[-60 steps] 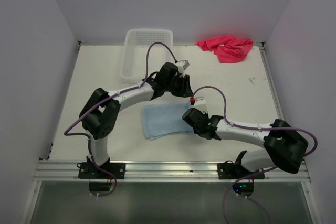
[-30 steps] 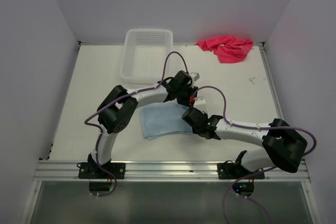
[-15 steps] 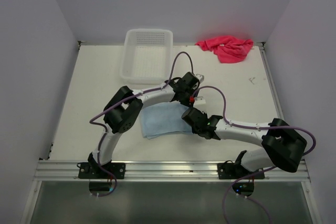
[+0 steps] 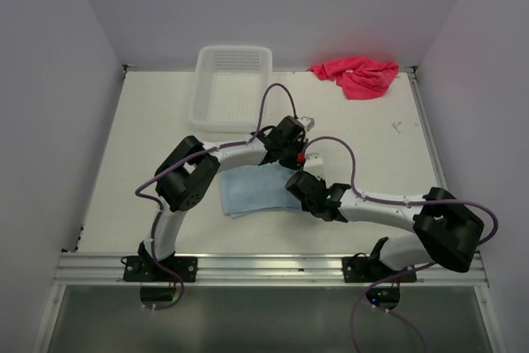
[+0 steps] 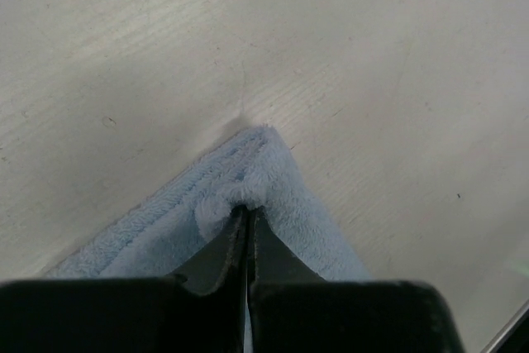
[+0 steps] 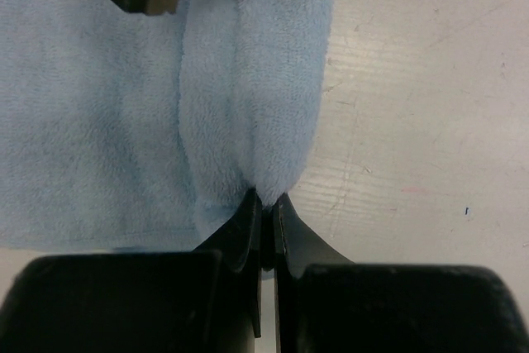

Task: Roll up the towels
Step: Roll the towel

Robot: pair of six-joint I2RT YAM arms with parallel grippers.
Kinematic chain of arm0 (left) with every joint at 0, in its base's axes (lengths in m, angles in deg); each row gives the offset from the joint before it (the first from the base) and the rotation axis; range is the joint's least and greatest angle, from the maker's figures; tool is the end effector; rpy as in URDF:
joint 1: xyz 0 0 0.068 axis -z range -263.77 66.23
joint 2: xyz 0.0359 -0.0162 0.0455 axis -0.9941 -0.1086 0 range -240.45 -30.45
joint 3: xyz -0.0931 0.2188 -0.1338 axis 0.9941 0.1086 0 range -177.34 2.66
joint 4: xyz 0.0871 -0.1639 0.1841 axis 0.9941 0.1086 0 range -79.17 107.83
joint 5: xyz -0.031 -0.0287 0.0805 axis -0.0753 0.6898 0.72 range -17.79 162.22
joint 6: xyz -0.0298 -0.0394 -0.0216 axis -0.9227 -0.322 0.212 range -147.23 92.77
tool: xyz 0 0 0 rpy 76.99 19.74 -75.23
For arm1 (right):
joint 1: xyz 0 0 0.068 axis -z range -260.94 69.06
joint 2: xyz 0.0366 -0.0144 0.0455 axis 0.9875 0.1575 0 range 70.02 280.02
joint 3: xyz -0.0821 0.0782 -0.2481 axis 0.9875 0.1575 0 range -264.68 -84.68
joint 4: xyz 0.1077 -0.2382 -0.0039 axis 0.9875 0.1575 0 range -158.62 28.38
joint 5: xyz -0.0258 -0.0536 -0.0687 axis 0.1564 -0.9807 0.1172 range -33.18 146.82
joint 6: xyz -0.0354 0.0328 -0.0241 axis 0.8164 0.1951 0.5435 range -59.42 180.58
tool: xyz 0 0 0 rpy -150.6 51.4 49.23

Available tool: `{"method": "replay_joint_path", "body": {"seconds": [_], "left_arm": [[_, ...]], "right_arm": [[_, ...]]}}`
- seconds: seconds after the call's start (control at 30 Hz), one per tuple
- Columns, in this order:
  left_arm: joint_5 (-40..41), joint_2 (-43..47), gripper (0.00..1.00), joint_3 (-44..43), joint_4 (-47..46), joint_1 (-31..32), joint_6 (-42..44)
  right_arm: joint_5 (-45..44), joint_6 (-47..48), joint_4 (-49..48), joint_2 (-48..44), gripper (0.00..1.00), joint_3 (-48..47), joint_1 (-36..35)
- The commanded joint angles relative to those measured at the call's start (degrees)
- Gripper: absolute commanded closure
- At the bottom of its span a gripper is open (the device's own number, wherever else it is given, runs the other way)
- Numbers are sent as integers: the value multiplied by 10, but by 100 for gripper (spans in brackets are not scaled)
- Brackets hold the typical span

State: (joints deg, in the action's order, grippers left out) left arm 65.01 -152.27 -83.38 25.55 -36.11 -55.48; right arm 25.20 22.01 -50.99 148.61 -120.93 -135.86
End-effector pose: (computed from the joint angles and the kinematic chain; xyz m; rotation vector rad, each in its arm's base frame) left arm 0.3083 -0.3449 0.1590 0.4934 2.5379 -0.6993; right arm 0.1540 0.1868 0.1614 -0.1604 2.3944 0.0033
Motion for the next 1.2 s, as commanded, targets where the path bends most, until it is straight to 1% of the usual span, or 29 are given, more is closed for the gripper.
{"method": "replay_joint_path", "body": {"seconds": [0.0, 0.07, 0.17, 0.23, 0.27, 0.4, 0.47, 0.53, 0.73, 0.9, 1.17], "left_arm": [[-66, 53, 100, 82, -157, -22, -44], [-83, 74, 100, 102, -209, -34, -57], [-104, 97, 100, 137, -262, -43, -67], [-121, 105, 100, 151, -290, -51, -80], [-138, 112, 100, 158, -321, -56, -85], [-170, 116, 100, 183, -367, -65, -94], [-185, 114, 100, 189, -385, -67, -86], [-194, 110, 100, 196, -405, -69, -82], [-211, 95, 100, 206, -416, -78, -67], [-207, 89, 100, 215, -404, -84, -51], [-198, 76, 100, 233, -400, -90, -34]], "right_arm": [[-29, -1, 13, -10, 100, -10, -24], [-66, 0, 27, -10, 100, -21, -35], [-119, -2, 66, -4, 100, -38, -60], [-142, -7, 82, 5, 100, -51, -77], [-155, -12, 92, 8, 100, -56, -83], [-222, -45, 165, 38, 100, -88, -111], [-237, -59, 206, 60, 100, -109, -115], [-255, -70, 225, 80, 100, -126, -122], [-282, -92, 283, 118, 100, -162, -133], [-275, -70, 269, 146, 100, -175, -139], [-271, -53, 284, 204, 100, -211, -139]]}}
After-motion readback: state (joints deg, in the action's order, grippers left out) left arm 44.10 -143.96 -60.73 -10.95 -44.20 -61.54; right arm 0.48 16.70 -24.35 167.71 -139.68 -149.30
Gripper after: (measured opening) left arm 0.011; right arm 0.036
